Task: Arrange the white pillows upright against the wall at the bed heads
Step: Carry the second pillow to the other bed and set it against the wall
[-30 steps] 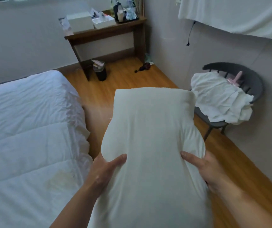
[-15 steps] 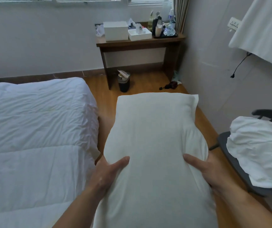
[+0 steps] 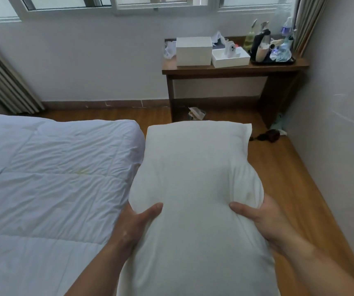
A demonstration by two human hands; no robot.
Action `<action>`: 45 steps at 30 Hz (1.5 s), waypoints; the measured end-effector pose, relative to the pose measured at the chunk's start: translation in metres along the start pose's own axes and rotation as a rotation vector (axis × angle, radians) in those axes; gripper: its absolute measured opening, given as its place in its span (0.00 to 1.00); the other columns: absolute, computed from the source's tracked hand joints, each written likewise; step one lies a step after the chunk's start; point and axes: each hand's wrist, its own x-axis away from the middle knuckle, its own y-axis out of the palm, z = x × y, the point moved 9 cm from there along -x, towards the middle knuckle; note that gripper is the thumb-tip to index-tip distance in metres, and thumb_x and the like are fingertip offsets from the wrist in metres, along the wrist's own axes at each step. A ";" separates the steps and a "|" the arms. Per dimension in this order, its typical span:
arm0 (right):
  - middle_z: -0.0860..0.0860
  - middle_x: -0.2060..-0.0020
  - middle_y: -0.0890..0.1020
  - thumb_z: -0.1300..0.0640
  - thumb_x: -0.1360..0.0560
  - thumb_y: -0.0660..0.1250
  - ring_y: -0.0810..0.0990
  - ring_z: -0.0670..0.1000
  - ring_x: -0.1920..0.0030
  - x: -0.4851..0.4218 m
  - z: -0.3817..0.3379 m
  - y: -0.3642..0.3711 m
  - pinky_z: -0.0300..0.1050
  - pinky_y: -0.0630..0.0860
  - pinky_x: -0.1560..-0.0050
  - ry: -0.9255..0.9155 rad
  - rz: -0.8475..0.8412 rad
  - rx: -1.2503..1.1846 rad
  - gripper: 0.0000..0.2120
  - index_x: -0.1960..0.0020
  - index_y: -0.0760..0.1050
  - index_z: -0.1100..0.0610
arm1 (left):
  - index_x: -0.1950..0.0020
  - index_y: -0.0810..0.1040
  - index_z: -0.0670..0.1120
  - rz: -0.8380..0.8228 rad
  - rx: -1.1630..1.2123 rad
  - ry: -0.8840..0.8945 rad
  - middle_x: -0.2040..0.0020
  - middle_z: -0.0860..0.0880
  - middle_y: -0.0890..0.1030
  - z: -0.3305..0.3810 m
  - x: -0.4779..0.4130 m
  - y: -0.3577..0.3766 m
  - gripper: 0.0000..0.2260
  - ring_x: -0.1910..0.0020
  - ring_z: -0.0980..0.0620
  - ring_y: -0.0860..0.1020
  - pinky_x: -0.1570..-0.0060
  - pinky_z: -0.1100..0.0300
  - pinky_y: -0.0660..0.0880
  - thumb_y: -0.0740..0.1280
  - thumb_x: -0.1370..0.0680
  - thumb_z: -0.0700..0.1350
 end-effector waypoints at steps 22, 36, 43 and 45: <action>0.44 0.49 0.89 0.50 0.33 0.84 0.88 0.52 0.49 -0.437 -0.227 0.173 0.50 0.85 0.55 -0.037 -0.103 0.167 0.25 0.39 0.80 0.44 | 0.32 0.78 0.56 0.158 0.059 -0.024 0.43 0.56 0.87 0.187 -0.414 -0.063 0.34 0.45 0.54 0.85 0.46 0.53 0.81 0.82 0.36 0.57; 0.43 0.49 0.84 0.52 0.30 0.81 0.82 0.45 0.53 -0.701 -0.331 0.316 0.34 0.76 0.68 -0.067 -0.300 0.280 0.24 0.38 0.76 0.45 | 0.36 0.80 0.54 0.367 0.097 -0.105 0.46 0.54 0.87 0.256 -0.649 -0.129 0.37 0.47 0.51 0.85 0.46 0.50 0.82 0.81 0.43 0.62; 0.45 0.48 0.88 0.51 0.32 0.83 0.87 0.50 0.50 -0.847 -0.413 0.392 0.45 0.81 0.55 -0.088 -0.474 0.374 0.24 0.38 0.80 0.44 | 0.33 0.79 0.53 0.530 0.169 -0.180 0.44 0.54 0.87 0.303 -0.760 -0.147 0.42 0.45 0.47 0.85 0.39 0.43 0.80 0.82 0.45 0.65; 0.45 0.51 0.90 0.54 0.33 0.84 0.89 0.47 0.55 -0.880 -0.433 0.409 0.45 0.81 0.56 -0.103 -0.495 0.382 0.23 0.41 0.82 0.44 | 0.33 0.79 0.54 0.555 0.179 -0.177 0.44 0.54 0.87 0.317 -0.787 -0.152 0.41 0.44 0.47 0.85 0.39 0.43 0.80 0.82 0.44 0.65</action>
